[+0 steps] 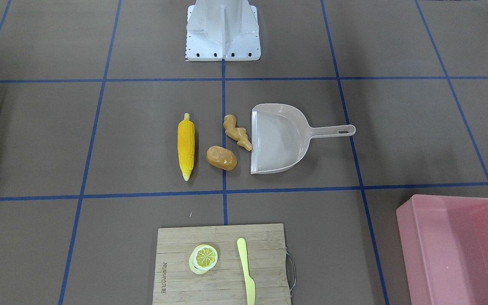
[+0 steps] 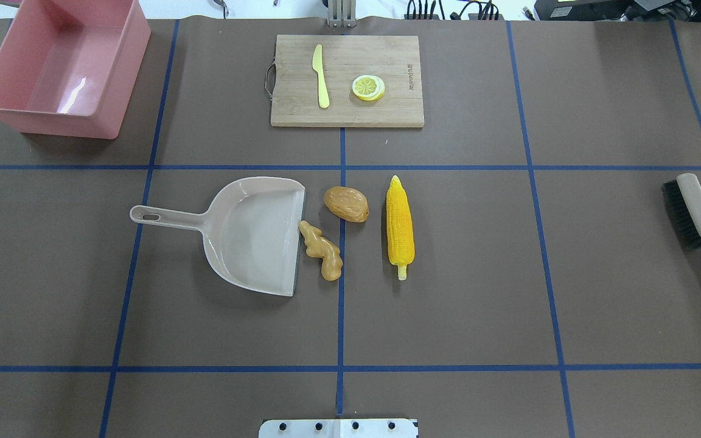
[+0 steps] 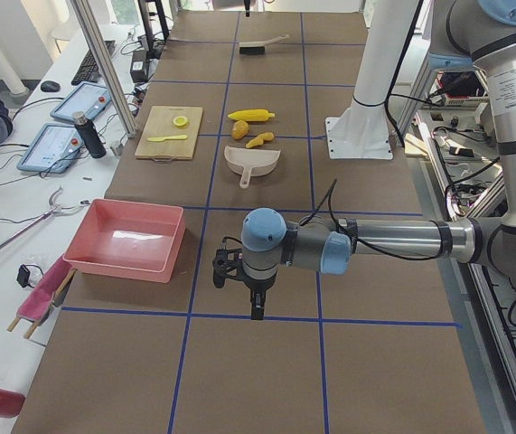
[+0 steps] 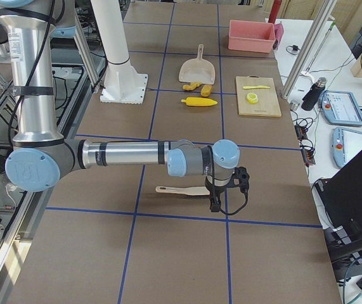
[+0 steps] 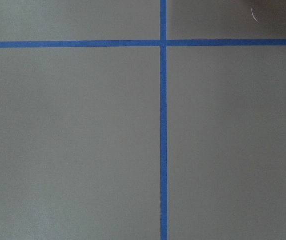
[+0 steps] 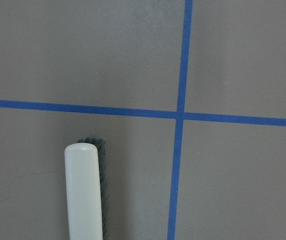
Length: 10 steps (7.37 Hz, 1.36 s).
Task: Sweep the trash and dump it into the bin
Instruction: 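Move the left gripper toward the white dustpan handle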
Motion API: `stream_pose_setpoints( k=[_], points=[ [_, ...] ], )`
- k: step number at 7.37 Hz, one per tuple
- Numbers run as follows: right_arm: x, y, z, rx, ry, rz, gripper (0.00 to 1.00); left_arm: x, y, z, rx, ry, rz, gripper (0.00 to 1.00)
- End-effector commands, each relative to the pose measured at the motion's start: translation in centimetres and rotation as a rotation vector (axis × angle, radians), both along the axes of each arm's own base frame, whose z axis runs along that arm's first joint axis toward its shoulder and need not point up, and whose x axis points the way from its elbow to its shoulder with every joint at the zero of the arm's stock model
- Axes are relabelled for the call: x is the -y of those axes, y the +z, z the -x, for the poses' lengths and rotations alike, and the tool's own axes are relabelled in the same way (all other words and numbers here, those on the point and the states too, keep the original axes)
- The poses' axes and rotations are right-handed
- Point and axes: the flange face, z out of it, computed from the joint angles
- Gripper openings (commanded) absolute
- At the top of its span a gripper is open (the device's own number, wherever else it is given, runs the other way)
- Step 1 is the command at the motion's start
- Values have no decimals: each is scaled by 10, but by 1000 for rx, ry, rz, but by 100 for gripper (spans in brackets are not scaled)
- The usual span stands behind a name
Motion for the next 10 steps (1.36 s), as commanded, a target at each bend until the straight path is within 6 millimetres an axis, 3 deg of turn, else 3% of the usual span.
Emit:
stream_pose_setpoints(
  k=[1,5,6,7,8,9,10],
  points=[
    [-1,0,-7,0,13,-2,100,-5,2,0,-2,1,7,99],
    [-2,1,-11,0,32,10,100,1,-1,-3,-27,15,-16,99],
    [-9,1,-29,3,65,10,100,6,-18,-9,-70,33,-47,99],
    [-16,7,-36,-3,74,7,100,29,-47,-39,-72,134,-145,99],
    [-16,7,-36,-3,80,12,100,58,-77,-80,-71,295,-292,99],
    [-13,10,-36,-3,78,18,100,69,-102,-89,-76,323,-364,99],
    [-12,25,-35,1,77,46,100,70,-132,-119,-84,428,-475,99]
  ],
)
